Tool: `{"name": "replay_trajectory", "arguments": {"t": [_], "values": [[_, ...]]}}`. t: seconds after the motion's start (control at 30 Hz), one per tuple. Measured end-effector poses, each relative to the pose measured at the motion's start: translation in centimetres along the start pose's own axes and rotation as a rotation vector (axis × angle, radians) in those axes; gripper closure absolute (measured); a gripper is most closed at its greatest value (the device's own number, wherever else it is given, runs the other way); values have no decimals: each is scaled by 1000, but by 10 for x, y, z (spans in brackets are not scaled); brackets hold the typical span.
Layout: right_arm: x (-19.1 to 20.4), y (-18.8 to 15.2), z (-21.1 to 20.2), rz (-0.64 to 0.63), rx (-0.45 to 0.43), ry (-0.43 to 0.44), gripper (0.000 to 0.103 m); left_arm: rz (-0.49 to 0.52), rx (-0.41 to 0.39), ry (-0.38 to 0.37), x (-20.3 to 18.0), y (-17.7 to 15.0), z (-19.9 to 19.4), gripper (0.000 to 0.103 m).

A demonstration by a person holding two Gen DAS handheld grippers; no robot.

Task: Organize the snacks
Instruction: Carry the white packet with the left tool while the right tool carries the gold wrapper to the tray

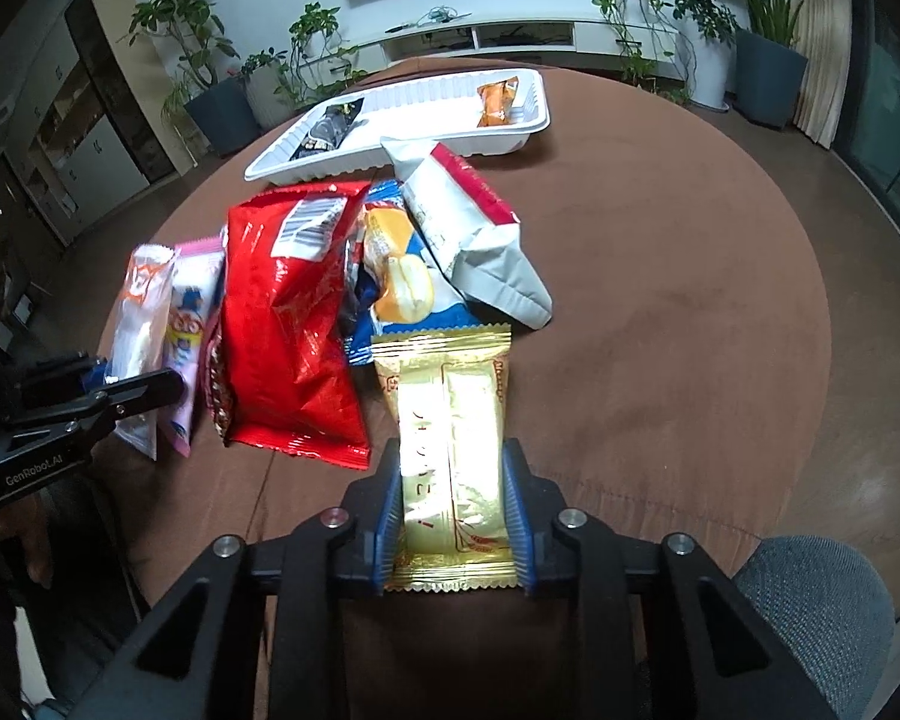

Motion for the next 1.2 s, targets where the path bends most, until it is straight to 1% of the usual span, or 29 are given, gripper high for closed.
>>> {"name": "replay_trajectory", "arguments": {"t": [0.13,0.2,0.5,0.73,0.87,1.0,1.07,1.13,1.2], "values": [[3,-1,-2,16,-5,16,70,-29,-15,-22,3,-5,-3,83],[4,-1,-3,26,-11,29,70,-55,-20,-45,7,-7,-5,84],[11,4,-13,70,-38,86,70,-144,-62,-91,30,-2,-21,84],[13,6,-11,95,-32,114,70,-172,-71,-117,36,1,-23,84],[4,14,-17,133,-48,137,70,-198,-75,-139,42,7,-24,84],[-17,32,-30,167,-86,129,70,-222,-89,-152,56,22,-26,84],[-29,46,-37,187,-111,124,70,-217,-102,-142,65,36,-28,84],[-43,63,-44,201,-143,110,70,-217,-122,-136,78,57,-30,84],[-58,89,-52,208,-185,82,70,-215,-137,-130,89,79,-31,84]]}}
Point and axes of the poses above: each gripper's, at about its wrist camera, not at the fingertips, and z roughly the way its jaws point, x to its left, y to its top, the point moved 9 cm from there along z, roughly the way its jaws point, and after that the axes turned 11 degrees about y, right-handed, at the moved point
